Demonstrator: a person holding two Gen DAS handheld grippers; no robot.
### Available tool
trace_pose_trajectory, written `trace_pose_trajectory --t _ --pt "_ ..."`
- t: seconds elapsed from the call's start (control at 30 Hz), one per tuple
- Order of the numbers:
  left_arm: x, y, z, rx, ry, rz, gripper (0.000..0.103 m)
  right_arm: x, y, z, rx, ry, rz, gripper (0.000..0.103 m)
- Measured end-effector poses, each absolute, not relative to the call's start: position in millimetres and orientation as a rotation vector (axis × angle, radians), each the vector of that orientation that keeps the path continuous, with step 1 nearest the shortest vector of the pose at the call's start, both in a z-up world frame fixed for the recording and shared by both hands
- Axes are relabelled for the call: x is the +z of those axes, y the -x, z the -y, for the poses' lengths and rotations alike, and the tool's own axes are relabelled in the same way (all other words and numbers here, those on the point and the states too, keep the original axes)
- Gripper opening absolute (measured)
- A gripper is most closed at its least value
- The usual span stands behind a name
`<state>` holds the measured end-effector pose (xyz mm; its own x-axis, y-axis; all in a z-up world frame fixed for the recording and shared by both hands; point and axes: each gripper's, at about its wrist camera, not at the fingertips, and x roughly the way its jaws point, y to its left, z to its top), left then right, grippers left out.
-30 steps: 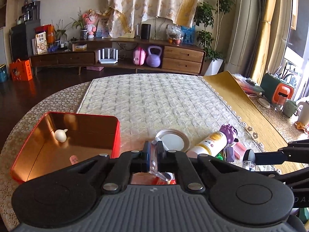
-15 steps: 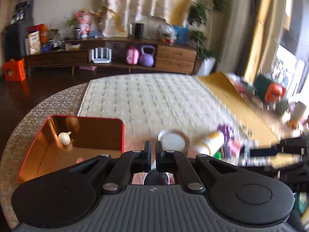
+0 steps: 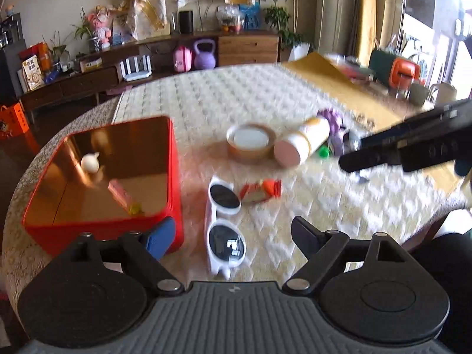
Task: Organize rigid objects
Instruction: 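Grasp the eye-drop bottle with the right tool while the left tool reaches the sunglasses, then grasp the white sunglasses by the arm with the left tool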
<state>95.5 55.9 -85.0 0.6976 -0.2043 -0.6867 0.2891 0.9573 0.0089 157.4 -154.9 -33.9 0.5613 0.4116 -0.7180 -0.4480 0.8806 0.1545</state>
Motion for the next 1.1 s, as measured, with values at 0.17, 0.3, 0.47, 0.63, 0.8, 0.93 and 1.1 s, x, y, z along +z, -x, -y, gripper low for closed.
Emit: trace_pose_trajectory --t 0.17,0.3,0.47,0.63,0.8,0.93,1.1 --pt "-108 -94 -50 -0.231 -0.137 -0.776 0.086 -39 -157 155 0.508 0.037 -0.845 0.046" --pt "-121 -97 -38 -0.211 -0.18 -0.777 0.085 -41 -158 157 0.506 0.033 -0.855 0.046" --pt "-130 -107 -28 -0.187 -0.205 -0.781 0.068 -44 -160 160 0.503 0.026 -0.864 0.046" --pt "-133 -116 -26 -0.169 -0.199 -0.782 0.065 -46 -161 160 0.505 0.025 -0.871 0.046" --pt "-134 -123 -29 -0.194 -0.148 -0.794 0.053 -48 -163 160 0.506 0.022 -0.877 0.046" --pt "-134 -124 -29 -0.212 -0.139 -0.798 0.039 -50 -164 161 0.504 0.019 -0.884 0.046" --pt "-133 -126 -28 -0.205 -0.129 -0.8 0.037 -51 -164 161 0.504 0.019 -0.886 0.046"
